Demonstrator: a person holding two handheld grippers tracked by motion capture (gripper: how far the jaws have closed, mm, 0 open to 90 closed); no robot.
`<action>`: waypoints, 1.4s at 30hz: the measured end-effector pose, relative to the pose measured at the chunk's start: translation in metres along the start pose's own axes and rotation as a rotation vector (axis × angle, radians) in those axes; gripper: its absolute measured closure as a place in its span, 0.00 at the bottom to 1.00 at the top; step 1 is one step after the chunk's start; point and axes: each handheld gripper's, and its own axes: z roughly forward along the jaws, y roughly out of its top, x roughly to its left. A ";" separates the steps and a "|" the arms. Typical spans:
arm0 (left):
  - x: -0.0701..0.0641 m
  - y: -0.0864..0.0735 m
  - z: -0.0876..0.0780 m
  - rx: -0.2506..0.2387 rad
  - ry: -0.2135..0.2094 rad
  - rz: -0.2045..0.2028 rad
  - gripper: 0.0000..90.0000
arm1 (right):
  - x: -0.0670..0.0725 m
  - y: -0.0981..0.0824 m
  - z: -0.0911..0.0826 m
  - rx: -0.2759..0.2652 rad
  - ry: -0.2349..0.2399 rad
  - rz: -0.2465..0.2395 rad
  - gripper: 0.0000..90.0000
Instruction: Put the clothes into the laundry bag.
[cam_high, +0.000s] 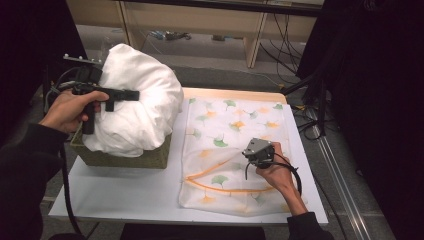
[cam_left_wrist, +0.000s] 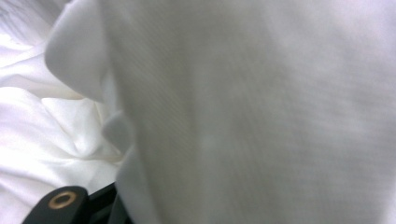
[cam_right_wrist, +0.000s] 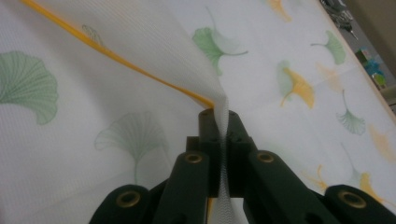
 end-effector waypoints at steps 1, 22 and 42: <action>-0.009 -0.002 -0.001 -0.006 -0.021 0.000 0.67 | -0.002 0.002 -0.001 -0.006 -0.004 0.006 0.99; -0.131 -0.102 0.055 0.186 -0.354 0.100 0.67 | -0.043 0.024 -0.010 -0.120 -0.049 0.082 0.99; -0.134 -0.149 0.161 0.210 -0.337 0.054 0.66 | -0.041 0.037 -0.036 -0.156 -0.059 0.057 0.99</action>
